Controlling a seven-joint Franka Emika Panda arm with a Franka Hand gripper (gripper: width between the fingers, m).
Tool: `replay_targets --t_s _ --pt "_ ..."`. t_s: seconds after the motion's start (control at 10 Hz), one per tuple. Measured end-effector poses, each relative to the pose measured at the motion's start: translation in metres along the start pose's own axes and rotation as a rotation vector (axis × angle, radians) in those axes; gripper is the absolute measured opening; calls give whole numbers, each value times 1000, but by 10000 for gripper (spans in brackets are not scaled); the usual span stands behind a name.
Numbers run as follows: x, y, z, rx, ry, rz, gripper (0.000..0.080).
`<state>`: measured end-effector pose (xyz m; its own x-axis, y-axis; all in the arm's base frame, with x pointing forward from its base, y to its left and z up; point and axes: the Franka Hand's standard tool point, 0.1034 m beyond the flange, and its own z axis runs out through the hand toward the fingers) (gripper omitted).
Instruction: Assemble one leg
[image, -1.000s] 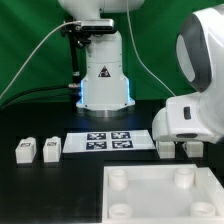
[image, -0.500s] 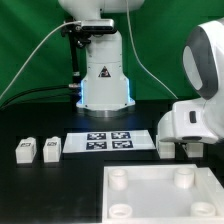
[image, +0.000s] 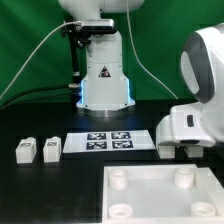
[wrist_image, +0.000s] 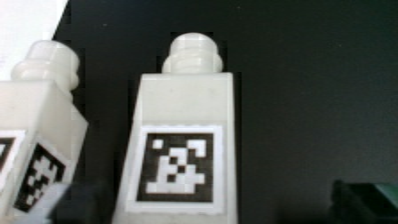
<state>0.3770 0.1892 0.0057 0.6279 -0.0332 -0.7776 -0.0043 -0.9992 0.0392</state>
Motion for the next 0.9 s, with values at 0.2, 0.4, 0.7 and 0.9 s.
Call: replay_targets --t_s 0.2,0.4,0.7,0.9 --pt "0 0 0 0 0 0 380" --pt "0 0 0 0 -1 0 294" --pt "0 0 0 0 -1 0 294" --pt "0 0 0 0 -1 0 294"
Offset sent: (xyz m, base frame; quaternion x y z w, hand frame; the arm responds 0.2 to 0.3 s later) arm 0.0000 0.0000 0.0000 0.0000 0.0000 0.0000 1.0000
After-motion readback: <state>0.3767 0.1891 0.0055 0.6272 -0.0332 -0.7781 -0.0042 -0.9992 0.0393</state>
